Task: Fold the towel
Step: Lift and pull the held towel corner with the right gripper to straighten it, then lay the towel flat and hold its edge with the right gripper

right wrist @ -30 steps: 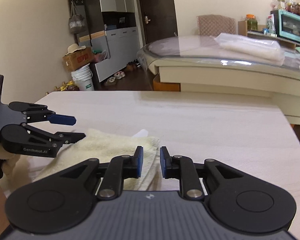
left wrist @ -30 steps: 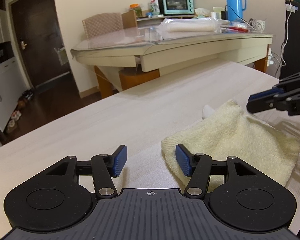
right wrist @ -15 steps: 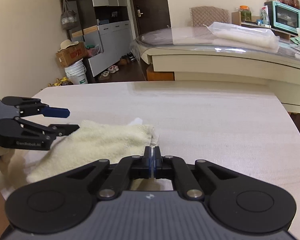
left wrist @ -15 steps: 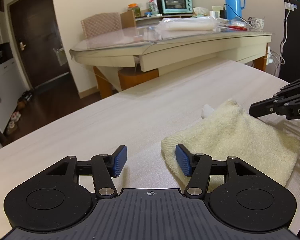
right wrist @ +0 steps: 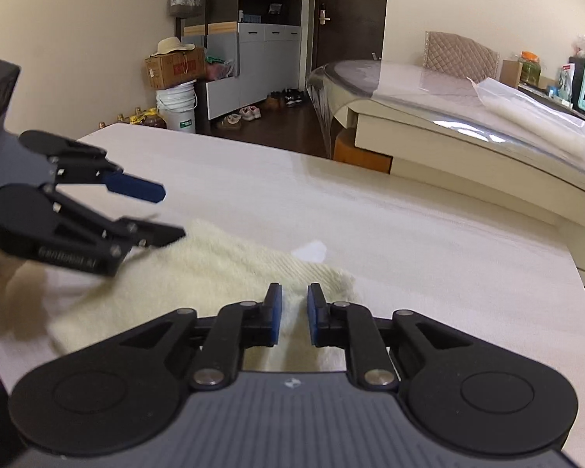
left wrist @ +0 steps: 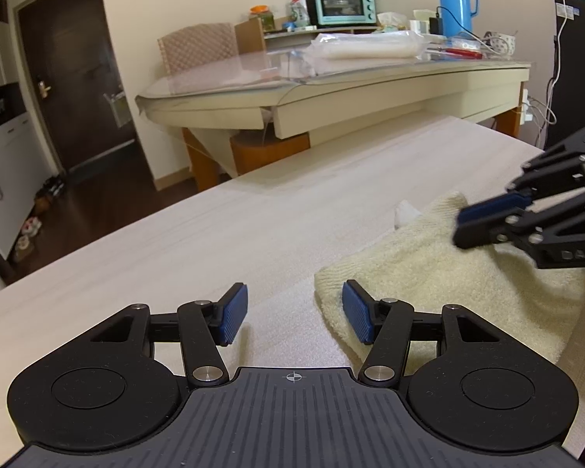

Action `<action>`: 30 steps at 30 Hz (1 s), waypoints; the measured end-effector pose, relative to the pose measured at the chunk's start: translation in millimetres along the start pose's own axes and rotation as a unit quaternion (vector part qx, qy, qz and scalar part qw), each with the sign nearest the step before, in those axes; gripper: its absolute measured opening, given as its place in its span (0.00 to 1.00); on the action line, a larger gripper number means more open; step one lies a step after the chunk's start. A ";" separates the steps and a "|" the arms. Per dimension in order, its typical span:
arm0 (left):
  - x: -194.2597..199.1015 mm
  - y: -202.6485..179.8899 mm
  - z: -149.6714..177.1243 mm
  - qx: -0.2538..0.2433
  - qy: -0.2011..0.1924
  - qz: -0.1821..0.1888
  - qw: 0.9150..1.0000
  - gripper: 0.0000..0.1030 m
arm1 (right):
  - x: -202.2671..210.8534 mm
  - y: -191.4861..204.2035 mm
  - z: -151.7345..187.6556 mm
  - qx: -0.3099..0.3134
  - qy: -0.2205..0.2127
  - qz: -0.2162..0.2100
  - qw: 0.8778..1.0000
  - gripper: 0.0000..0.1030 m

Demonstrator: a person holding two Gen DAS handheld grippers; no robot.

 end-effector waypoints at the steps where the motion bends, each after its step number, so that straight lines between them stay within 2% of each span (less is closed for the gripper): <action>1: 2.4 -0.9 0.4 0.000 -0.001 0.001 1.000 0.58 | 2.5 -2.7 1.3 -0.005 0.000 0.002 1.000 0.15; 5: 12.2 -4.3 2.2 0.001 -0.007 0.005 1.000 0.58 | 6.7 -10.3 2.9 -0.028 0.001 -0.007 1.000 0.16; 11: 26.9 -9.3 4.9 0.003 -0.016 0.012 1.000 0.56 | 32.7 -7.8 -1.7 -0.033 -0.024 -0.014 0.999 0.16; 18: 47.7 -30.0 19.6 -0.007 -0.013 0.027 1.000 0.56 | 71.2 2.9 28.6 -0.047 -0.019 -0.029 0.998 0.19; 23: 45.4 -36.6 22.6 -0.017 -0.009 0.007 1.000 0.58 | 74.3 17.2 50.9 -0.031 -0.004 -0.020 0.999 0.19; 30: 50.6 -39.4 20.1 -0.020 -0.015 -0.003 1.000 0.56 | 87.9 20.0 57.2 -0.026 -0.028 0.000 0.999 0.19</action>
Point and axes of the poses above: each gripper's, at about its wrist camera, not at the fingertips, and x roughly against the way its jaws point, y to its left, z to its underside, the point moved 5 cm from there along -x, roughly the way its jaws point, and after that the axes turned 13 degrees about -x, right-handed, at the moved point
